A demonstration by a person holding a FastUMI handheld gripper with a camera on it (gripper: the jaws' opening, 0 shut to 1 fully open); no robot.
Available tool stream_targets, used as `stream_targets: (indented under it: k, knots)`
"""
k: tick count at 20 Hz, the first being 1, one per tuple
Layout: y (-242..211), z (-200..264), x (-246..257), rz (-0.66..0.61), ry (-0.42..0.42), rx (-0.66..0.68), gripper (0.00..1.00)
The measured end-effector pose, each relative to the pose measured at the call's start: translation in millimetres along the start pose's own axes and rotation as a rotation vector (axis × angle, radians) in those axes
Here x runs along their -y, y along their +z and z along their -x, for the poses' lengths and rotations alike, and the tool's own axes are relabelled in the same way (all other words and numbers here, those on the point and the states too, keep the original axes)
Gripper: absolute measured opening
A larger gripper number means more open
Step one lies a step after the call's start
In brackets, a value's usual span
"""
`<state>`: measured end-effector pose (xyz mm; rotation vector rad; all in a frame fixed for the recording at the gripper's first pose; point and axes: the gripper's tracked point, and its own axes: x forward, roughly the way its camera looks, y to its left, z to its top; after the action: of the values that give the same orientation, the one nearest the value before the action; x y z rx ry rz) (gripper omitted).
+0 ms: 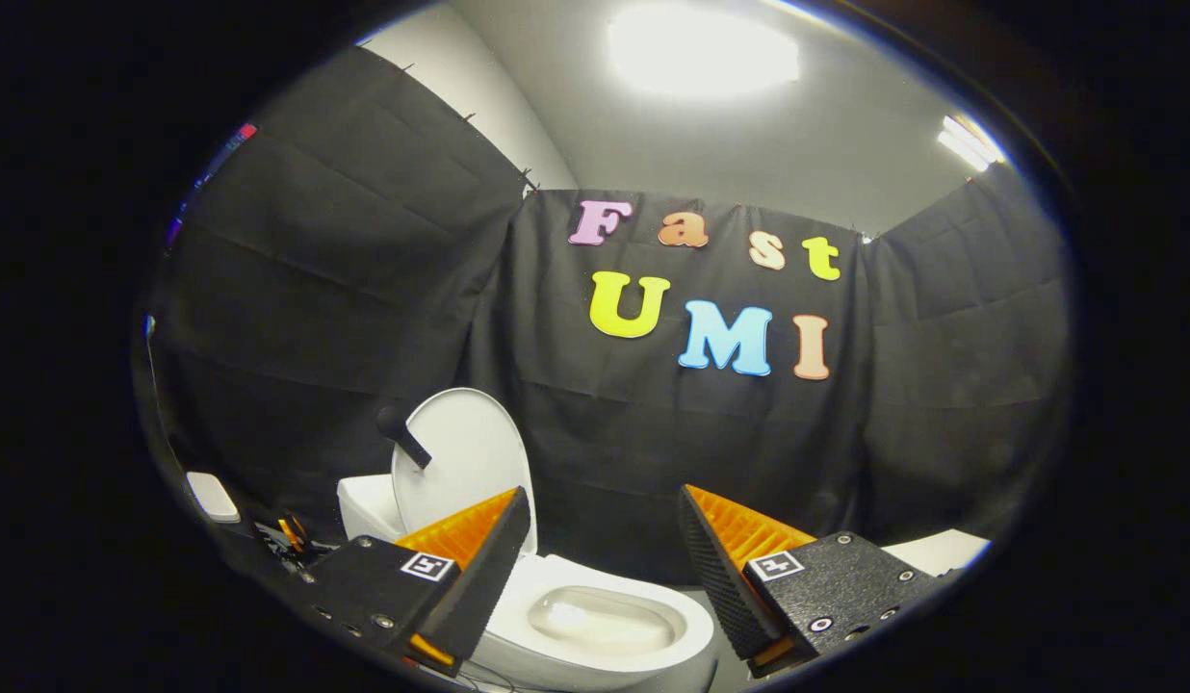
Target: Open the toilet lid.
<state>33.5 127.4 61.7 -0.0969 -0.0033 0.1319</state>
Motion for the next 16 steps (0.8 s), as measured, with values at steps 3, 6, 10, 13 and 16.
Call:
stream_targets:
  k: [3, 6, 10, 13, 16]
  knots:
    - [-22.1, 8.3, 11.4, -0.076, -0.022, -0.011, 0.95]
    - [-42.3, 15.9, 22.0, -0.081, -0.052, -0.035, 0.95]
    - [-70.6, 20.1, 24.8, -0.058, -0.07, -0.073, 0.95]
    - [-77.7, 22.1, 26.5, -0.047, -0.081, -0.086, 0.95]
    - [-78.2, 22.7, 23.8, -0.031, -0.083, -0.086, 0.95]
